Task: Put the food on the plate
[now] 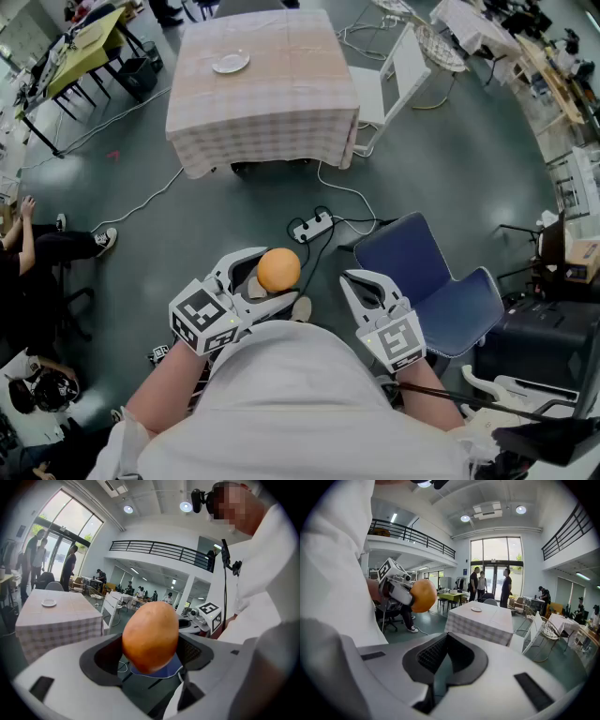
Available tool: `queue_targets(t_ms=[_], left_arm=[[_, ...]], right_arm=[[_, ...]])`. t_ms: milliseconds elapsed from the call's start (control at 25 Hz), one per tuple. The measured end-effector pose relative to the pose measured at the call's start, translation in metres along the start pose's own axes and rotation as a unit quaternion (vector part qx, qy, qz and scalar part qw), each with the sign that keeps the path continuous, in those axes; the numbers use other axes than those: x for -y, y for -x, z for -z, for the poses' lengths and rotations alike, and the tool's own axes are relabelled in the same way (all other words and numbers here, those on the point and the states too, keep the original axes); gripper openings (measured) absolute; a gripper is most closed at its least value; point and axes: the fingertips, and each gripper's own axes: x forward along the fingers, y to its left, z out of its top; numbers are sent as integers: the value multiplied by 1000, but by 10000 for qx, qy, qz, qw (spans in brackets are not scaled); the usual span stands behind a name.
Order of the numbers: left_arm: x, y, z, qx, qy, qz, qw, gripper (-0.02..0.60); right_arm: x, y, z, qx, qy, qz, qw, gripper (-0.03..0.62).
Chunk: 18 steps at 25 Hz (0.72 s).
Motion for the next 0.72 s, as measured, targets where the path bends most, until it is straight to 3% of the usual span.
queue_targets(t_ms=[360,720], left_arm=[[-20,1,-1,116,114,-317,9994,367],[-95,-16,-17,76,206,-272,9994,367]], right_arm=[[11,-15,-2,-101,53,-219,9997,12],[51,-76,-23,-168,88,-292,9994,17]])
